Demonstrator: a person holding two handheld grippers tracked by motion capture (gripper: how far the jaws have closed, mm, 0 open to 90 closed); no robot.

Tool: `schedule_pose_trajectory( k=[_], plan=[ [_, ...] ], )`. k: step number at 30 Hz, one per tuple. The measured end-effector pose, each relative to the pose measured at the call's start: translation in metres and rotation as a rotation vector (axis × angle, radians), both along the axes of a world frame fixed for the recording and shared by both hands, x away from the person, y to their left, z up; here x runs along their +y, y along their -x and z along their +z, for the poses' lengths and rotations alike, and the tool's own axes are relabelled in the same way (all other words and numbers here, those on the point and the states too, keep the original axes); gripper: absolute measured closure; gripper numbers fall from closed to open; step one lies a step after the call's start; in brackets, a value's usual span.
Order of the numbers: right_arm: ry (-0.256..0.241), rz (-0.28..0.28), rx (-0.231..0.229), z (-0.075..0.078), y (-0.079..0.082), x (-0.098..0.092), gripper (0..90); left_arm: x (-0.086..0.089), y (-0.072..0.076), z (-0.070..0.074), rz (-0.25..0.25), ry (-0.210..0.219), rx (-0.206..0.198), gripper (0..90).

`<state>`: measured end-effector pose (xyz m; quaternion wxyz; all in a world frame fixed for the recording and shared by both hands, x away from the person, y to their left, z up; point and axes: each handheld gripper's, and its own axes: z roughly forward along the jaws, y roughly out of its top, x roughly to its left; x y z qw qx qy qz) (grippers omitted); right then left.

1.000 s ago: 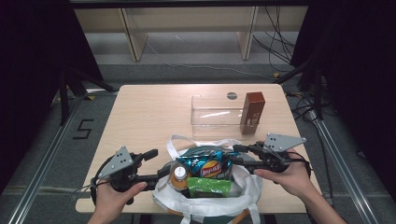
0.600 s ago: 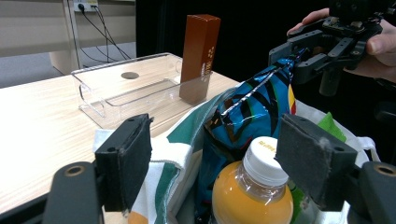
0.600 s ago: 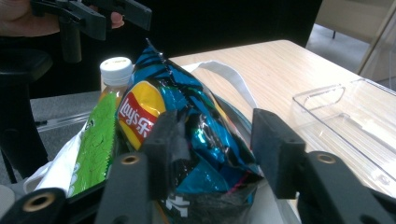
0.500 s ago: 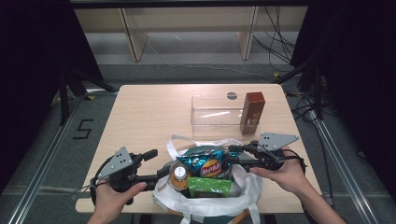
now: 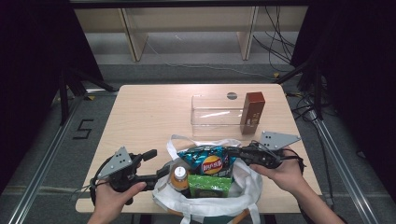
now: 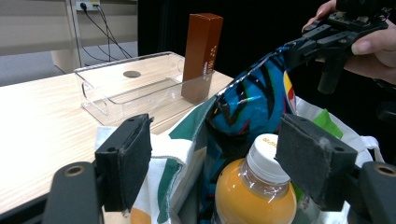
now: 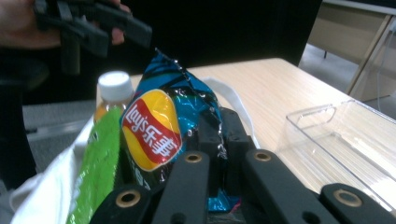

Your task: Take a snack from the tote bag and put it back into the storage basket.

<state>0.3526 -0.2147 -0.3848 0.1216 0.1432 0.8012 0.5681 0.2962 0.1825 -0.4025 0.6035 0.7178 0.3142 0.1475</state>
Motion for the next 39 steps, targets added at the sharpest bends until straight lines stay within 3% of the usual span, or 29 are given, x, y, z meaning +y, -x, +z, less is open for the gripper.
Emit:
schedule_pose_trajectory(
  k=[1,2,3,10,12,14,15,16,18,19,22,23,25,37,38,39],
  plan=[
    [-0.007,0.018,0.016,0.001,0.000,-0.001,90.0,0.000,0.000,0.000,0.002,-0.004,0.001,26.1],
    [-0.011,-0.003,-0.017,0.001,-0.002,-0.001,90.0,0.000,0.000,0.000,0.002,-0.003,0.002,26.1],
    [-0.025,-0.017,-0.021,0.002,-0.001,-0.001,90.0,0.000,0.000,0.000,0.001,-0.003,0.001,26.0],
    [-0.060,-0.003,-0.012,0.011,0.006,-0.002,90.0,0.000,0.000,0.000,0.001,-0.005,0.000,26.0],
    [-0.077,-0.012,-0.046,0.015,0.006,-0.001,90.0,0.000,0.000,0.000,0.000,-0.005,0.000,26.0],
    [-0.087,-0.002,-0.051,0.018,0.006,-0.002,90.0,0.000,0.000,0.000,0.001,-0.003,0.002,26.0],
    [-0.089,-0.012,-0.027,0.020,0.009,-0.003,90.0,0.000,0.000,0.000,0.002,-0.003,0.002,26.0],
    [-0.098,-0.013,-0.045,0.021,0.008,-0.003,90.0,0.000,0.000,0.000,0.002,-0.002,0.001,26.0],
    [-0.121,-0.004,-0.023,0.025,0.009,-0.003,90.0,0.000,0.000,0.000,0.002,-0.003,0.001,26.0],
    [-0.125,-0.012,-0.060,0.026,0.008,-0.003,90.0,0.001,0.000,-0.001,0.002,-0.003,0.002,26.0],
    [-0.147,-0.012,-0.075,0.035,0.009,-0.006,90.0,0.001,0.000,-0.001,0.001,-0.005,0.001,26.0],
    [-0.149,-0.007,-0.086,0.040,0.009,-0.007,90.0,0.000,0.002,-0.001,0.010,-0.001,0.023,26.0],
    [-0.159,-0.024,-0.103,0.044,0.008,-0.008,90.0,0.000,0.000,-0.001,0.000,-0.006,0.001,26.0],
    [-0.235,-0.053,-0.131,0.066,0.005,-0.012,90.0,0.001,0.000,0.000,0.002,0.000,-0.002,25.9],
    [-0.235,-0.056,-0.143,0.067,0.004,-0.012,90.0,0.000,0.000,-0.001,0.004,0.024,0.004,25.9],
    [-0.246,-0.070,-0.142,0.070,0.004,-0.013,90.0,0.001,0.000,-0.001,0.003,0.020,-0.001,25.9]
  ],
)
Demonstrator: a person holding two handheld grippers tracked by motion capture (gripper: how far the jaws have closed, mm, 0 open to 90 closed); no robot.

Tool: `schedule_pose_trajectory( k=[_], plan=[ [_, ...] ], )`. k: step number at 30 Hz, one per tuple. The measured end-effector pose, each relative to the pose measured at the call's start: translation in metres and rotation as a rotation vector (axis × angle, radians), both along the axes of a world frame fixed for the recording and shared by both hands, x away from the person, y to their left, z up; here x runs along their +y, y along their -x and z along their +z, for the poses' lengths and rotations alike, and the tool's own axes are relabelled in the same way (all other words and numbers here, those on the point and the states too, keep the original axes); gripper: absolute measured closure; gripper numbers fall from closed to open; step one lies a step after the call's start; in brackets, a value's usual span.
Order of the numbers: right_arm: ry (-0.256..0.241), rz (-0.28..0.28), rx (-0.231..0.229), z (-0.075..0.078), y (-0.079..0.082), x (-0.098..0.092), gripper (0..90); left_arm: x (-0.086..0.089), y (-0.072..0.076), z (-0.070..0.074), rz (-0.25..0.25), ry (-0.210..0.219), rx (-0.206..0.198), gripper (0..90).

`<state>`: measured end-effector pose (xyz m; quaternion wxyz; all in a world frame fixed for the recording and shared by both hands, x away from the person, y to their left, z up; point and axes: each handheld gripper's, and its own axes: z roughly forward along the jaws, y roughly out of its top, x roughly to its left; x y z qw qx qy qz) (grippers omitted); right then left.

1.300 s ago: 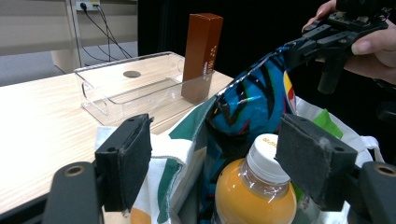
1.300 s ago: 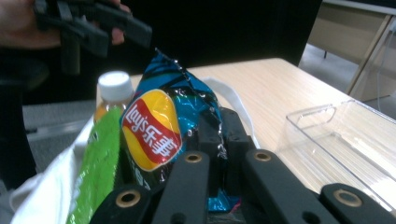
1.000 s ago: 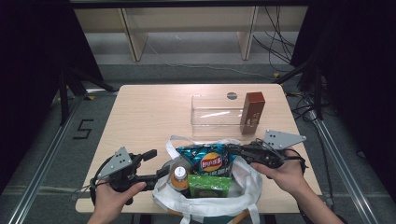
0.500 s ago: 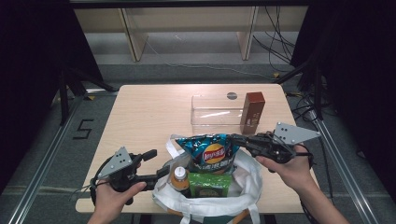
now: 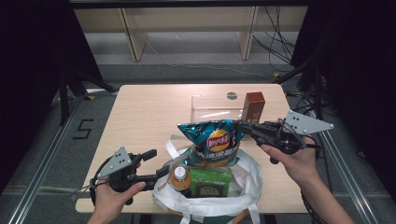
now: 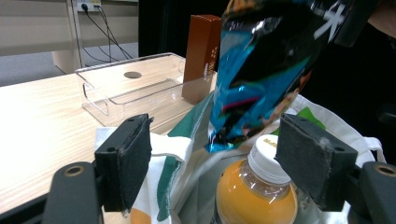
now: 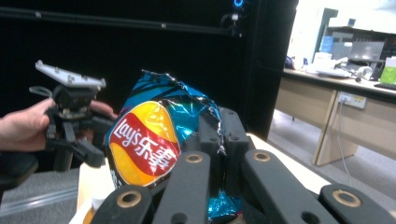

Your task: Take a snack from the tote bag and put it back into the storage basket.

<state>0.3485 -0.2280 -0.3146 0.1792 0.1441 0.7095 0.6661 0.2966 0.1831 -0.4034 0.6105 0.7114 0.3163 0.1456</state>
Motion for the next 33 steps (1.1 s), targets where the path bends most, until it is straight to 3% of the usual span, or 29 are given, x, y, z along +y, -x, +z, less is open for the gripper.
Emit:
schedule_pose_trajectory(
  k=[1,4,6,9,13,14,15,18,19,21,29,30,31,33],
  plan=[
    [-0.019,-0.006,0.015,0.001,0.001,0.000,90.0,0.001,0.000,0.001,0.005,-0.013,-0.004,25.9],
    [-0.025,-0.019,0.000,0.009,-0.002,-0.003,90.0,0.001,0.001,0.002,0.007,-0.012,-0.008,25.9],
    [-0.044,-0.022,0.008,0.013,-0.002,-0.003,90.0,0.001,0.000,0.001,0.008,0.009,-0.006,25.9],
    [-0.082,-0.036,-0.012,0.022,-0.003,-0.004,90.0,0.001,0.000,0.001,0.006,0.005,-0.011,25.9],
    [-0.085,-0.056,-0.046,0.034,-0.006,-0.007,90.0,0.001,0.001,0.001,0.019,0.002,0.006,25.9],
    [-0.092,-0.061,-0.034,0.036,-0.005,-0.008,90.0,0.001,0.001,0.001,0.017,0.001,0.004,25.9],
    [-0.082,-0.073,-0.060,0.037,-0.007,-0.010,90.0,0.001,0.000,0.002,0.016,0.001,0.004,25.9],
    [-0.104,-0.072,-0.055,0.042,-0.007,-0.010,90.0,0.001,0.000,0.002,0.011,-0.005,-0.004,25.9],
    [-0.096,-0.079,-0.083,0.044,-0.009,-0.011,90.0,0.001,0.000,0.002,0.009,-0.007,-0.008,25.9],
    [-0.102,-0.079,-0.073,0.046,-0.008,-0.010,90.0,0.001,0.000,0.002,0.010,-0.006,-0.008,25.9],
    [-0.134,-0.142,-0.076,0.052,-0.012,-0.011,90.0,0.001,0.000,0.001,0.010,-0.007,-0.008,25.9],
    [-0.130,-0.157,-0.102,0.053,-0.013,-0.012,90.0,0.001,0.000,0.001,0.010,-0.009,-0.008,25.9],
    [-0.133,-0.177,-0.086,0.054,-0.012,-0.012,90.0,0.001,-0.001,0.001,0.010,-0.010,-0.008,25.9],
    [-0.131,-0.195,-0.114,0.054,-0.017,-0.012,90.0,0.001,-0.002,0.000,0.003,0.003,-0.010,25.9]
  ],
)
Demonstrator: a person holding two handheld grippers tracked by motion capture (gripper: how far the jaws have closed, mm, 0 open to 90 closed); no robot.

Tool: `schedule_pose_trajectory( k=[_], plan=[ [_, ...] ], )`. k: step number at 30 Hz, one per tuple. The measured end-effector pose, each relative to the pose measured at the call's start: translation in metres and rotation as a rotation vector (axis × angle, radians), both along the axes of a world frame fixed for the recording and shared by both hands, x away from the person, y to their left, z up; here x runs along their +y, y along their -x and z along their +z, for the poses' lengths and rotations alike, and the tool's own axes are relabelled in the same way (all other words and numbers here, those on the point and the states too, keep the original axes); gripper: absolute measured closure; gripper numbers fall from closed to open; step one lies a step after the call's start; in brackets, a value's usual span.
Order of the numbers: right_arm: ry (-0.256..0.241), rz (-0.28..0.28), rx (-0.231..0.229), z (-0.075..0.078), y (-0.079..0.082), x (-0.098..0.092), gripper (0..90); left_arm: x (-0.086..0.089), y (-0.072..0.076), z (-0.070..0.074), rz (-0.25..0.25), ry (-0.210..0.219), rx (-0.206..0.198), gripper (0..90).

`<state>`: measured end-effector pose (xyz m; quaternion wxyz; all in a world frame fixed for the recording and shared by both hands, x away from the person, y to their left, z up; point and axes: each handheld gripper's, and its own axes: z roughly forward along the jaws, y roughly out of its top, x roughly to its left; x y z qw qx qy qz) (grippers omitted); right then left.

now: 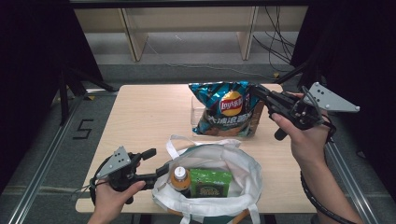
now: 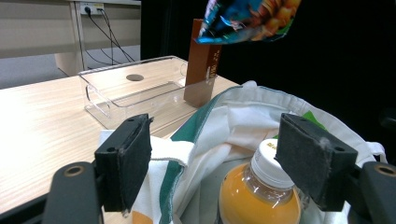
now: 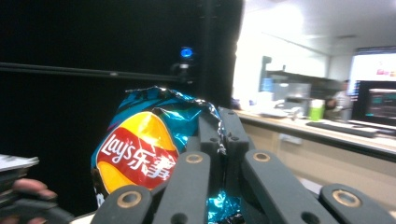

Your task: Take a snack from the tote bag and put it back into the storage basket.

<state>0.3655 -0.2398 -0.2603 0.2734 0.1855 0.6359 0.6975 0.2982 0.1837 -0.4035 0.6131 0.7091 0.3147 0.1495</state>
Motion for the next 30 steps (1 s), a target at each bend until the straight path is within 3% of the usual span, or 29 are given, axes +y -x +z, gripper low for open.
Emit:
schedule_pose_trajectory(
  k=[2,4,9,11,13,29,30],
  plan=[
    [-0.011,-0.026,0.015,-0.001,-0.001,0.002,90.0,0.000,0.000,0.000,-0.002,-0.003,-0.004,25.9],
    [0.012,-0.086,-0.013,-0.001,-0.004,0.003,90.0,0.001,0.001,0.001,0.012,-0.011,0.005,25.9],
    [0.002,-0.163,-0.034,-0.005,-0.012,0.007,90.0,0.002,0.001,0.001,0.013,-0.008,0.003,25.8],
    [0.002,-0.171,-0.018,-0.006,-0.014,0.008,90.0,0.002,0.001,0.001,0.014,-0.007,0.005,25.8],
    [0.001,-0.189,-0.033,-0.006,-0.018,0.008,90.0,0.003,0.001,0.000,0.011,-0.010,0.002,25.9],
    [-0.010,-0.248,-0.017,-0.018,-0.051,0.015,90.0,0.003,0.001,0.000,0.017,-0.004,0.014,25.8],
    [-0.018,-0.243,-0.011,-0.018,-0.052,0.015,90.0,0.004,-0.001,0.000,0.018,-0.016,-0.014,25.8]
  ],
)
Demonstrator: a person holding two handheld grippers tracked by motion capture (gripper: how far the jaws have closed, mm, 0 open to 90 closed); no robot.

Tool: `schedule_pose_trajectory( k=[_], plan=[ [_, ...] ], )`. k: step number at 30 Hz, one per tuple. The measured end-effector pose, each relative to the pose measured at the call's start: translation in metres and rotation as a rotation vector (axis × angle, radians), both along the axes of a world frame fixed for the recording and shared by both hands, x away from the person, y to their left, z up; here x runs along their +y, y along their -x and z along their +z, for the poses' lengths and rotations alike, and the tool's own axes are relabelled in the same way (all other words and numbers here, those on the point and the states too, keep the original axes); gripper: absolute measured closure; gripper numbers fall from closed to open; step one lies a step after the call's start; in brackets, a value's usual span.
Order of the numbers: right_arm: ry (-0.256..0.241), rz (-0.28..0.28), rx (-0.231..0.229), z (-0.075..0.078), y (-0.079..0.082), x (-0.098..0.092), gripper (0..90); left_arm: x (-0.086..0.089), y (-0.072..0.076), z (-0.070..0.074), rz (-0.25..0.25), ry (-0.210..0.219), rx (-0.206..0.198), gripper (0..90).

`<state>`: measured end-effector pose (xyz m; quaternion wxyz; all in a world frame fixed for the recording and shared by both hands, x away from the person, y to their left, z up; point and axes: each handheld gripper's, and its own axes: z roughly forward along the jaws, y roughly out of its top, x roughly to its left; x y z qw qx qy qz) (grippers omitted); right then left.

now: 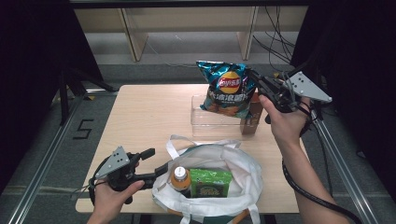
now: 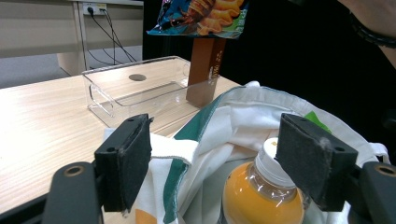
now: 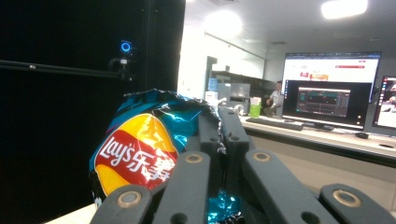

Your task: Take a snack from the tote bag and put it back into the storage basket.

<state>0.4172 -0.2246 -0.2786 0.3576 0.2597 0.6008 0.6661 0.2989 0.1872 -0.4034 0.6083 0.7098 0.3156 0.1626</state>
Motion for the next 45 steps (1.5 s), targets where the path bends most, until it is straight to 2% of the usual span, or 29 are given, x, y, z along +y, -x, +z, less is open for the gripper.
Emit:
schedule_pose_trajectory(
  k=[1,2,3,5,8,9,10,11,12,13,15,21,23,26,29,31,35,39,41,42,43,44,45],
  plan=[
    [0.003,-0.008,-0.003,-0.001,-0.002,0.000,90.0,0.000,-0.001,-0.001,-0.005,0.004,-0.017,25.8],
    [0.004,-0.014,0.004,-0.002,-0.004,0.000,90.0,0.001,-0.001,0.000,0.000,-0.004,-0.013,25.8],
    [0.003,-0.011,0.008,-0.002,-0.006,0.001,90.0,0.000,0.000,-0.001,-0.005,0.009,0.005,25.8],
    [0.011,-0.019,0.002,-0.003,-0.010,0.001,90.0,0.002,-0.002,0.000,-0.002,-0.007,-0.019,25.8],
    [0.008,-0.012,0.016,-0.003,-0.015,0.003,90.0,0.003,-0.002,-0.001,0.014,-0.015,-0.027,25.8],
    [0.008,-0.012,0.017,-0.003,-0.016,0.004,90.0,0.002,0.000,-0.001,0.013,0.005,0.000,25.8],
    [0.005,-0.017,0.017,-0.003,-0.019,0.004,90.0,0.002,0.001,-0.001,0.012,0.009,0.009,25.8],
    [0.003,-0.017,0.020,-0.003,-0.020,0.005,90.0,0.002,0.001,-0.001,0.012,0.012,0.007,25.8],
    [0.003,-0.014,0.025,-0.003,-0.021,0.005,90.0,0.002,0.000,-0.001,0.005,0.007,-0.011,25.8],
    [0.001,-0.018,0.024,-0.004,-0.023,0.005,90.0,0.001,0.001,-0.001,0.003,0.019,0.011,25.8],
    [0.002,-0.015,0.030,-0.005,-0.028,0.005,90.0,0.002,0.000,-0.001,0.005,0.011,-0.002,25.8],
    [-0.008,-0.023,0.046,-0.007,-0.035,0.003,90.0,0.001,0.000,-0.001,-0.001,0.017,0.014,25.7],
    [-0.018,-0.034,0.032,-0.007,-0.036,0.004,90.0,0.000,0.000,-0.002,-0.009,0.027,0.009,25.7],
    [-0.008,-0.035,0.023,-0.005,-0.037,0.004,90.0,0.000,0.001,-0.002,0.002,0.018,0.017,25.7],
    [-0.010,-0.039,0.020,-0.005,-0.039,0.003,90.0,0.000,-0.001,-0.002,-0.008,0.023,0.002,25.7],
    [-0.006,-0.044,0.012,-0.006,-0.041,0.003,90.0,0.001,0.001,-0.001,0.001,0.015,0.008,25.7],
    [-0.013,-0.039,0.025,-0.007,-0.042,0.005,90.0,0.001,0.000,-0.002,0.002,0.010,0.003,25.7],
    [-0.012,-0.036,0.016,-0.007,-0.046,0.007,90.0,0.003,-0.002,-0.001,0.003,-0.003,-0.026,25.7],
    [-0.013,-0.037,0.032,-0.007,-0.047,0.008,90.0,0.003,-0.002,-0.001,0.004,-0.005,-0.027,25.7],
    [-0.008,-0.043,0.022,-0.007,-0.048,0.007,90.0,0.003,-0.002,-0.001,0.005,0.000,-0.026,25.7],
    [-0.016,-0.039,0.031,-0.007,-0.049,0.008,90.0,0.001,0.000,-0.002,0.003,0.017,-0.001,25.7],
    [-0.018,-0.047,0.021,-0.007,-0.050,0.008,90.0,0.003,-0.002,-0.001,0.007,-0.004,-0.031,25.7],
    [-0.013,-0.039,0.030,-0.007,-0.050,0.008,90.0,0.004,-0.004,-0.001,0.009,-0.014,-0.046,25.7]
  ],
)
